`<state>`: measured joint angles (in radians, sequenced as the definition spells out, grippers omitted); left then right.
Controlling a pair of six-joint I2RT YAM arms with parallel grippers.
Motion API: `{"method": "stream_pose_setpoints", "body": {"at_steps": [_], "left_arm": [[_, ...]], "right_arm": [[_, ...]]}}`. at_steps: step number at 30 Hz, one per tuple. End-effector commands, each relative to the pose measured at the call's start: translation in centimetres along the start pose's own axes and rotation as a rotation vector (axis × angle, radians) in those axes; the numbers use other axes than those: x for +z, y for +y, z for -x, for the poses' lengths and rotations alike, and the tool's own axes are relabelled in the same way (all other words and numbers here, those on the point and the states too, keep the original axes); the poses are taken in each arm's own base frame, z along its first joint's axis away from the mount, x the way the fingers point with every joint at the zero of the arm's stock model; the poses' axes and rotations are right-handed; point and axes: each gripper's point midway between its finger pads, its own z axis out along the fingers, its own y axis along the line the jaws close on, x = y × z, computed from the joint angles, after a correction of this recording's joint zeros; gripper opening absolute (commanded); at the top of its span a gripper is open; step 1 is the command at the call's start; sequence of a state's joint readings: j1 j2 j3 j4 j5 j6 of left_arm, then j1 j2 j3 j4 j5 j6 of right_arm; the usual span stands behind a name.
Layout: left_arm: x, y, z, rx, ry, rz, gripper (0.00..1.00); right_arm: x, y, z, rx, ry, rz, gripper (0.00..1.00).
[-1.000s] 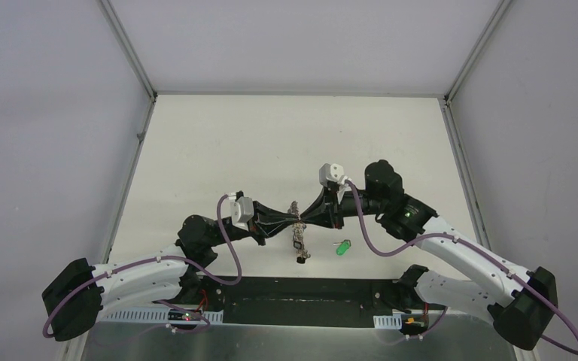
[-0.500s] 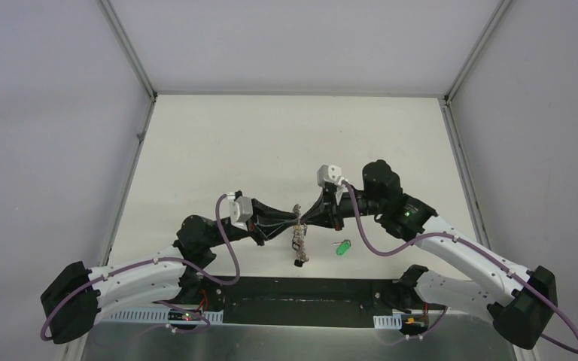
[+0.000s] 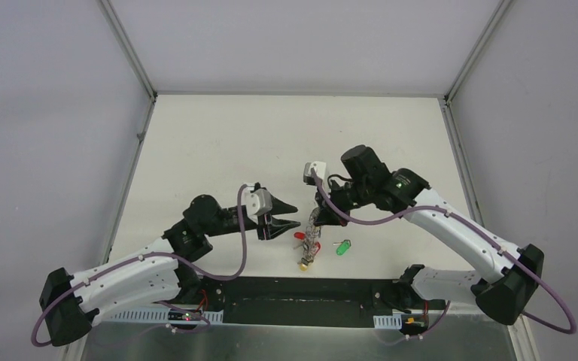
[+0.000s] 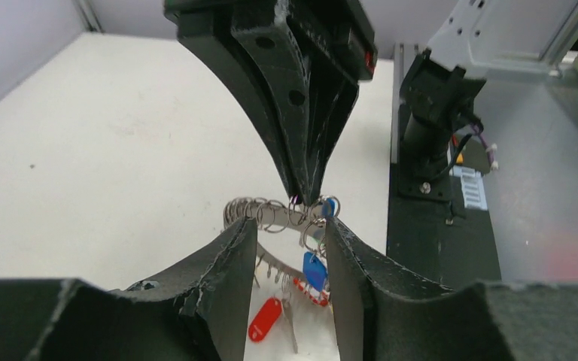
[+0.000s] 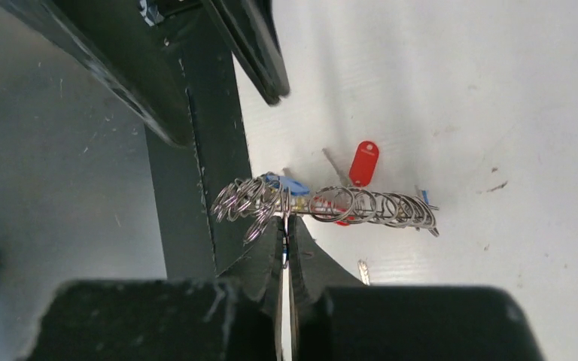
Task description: Put the keys on the keyring
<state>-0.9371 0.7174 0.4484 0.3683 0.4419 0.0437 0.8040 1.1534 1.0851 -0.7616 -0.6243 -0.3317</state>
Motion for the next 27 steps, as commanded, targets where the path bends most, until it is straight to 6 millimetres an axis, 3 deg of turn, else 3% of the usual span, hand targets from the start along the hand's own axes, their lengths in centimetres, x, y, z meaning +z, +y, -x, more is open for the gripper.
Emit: {"method": "stream_pose_setpoints", "body": {"at_steps": [1, 10, 18, 27], "left_arm": [[1.1, -0.9, -2.1, 0.006, 0.125, -0.090, 0.39], [3.4, -1.0, -4.0, -0.026, 0.074, -0.137, 0.35], [3.5, -1.4, -3.9, -0.031, 0.031, -0.153, 0.25], [3.6, -2.0, -3.9, -0.050, 0.016, -0.183, 0.24]], "right_arm": [[-1.6, 0.7, 0.0, 0.037, 0.108, 0.013, 0.00], [-1.6, 1.5, 0.6, 0.121, 0.185, 0.088, 0.00], [-1.1, 1.7, 0.4, 0.124, 0.188, 0.122, 0.00], [-0.9, 1.4, 0.7, 0.102, 0.166, 0.112, 0.00]]}}
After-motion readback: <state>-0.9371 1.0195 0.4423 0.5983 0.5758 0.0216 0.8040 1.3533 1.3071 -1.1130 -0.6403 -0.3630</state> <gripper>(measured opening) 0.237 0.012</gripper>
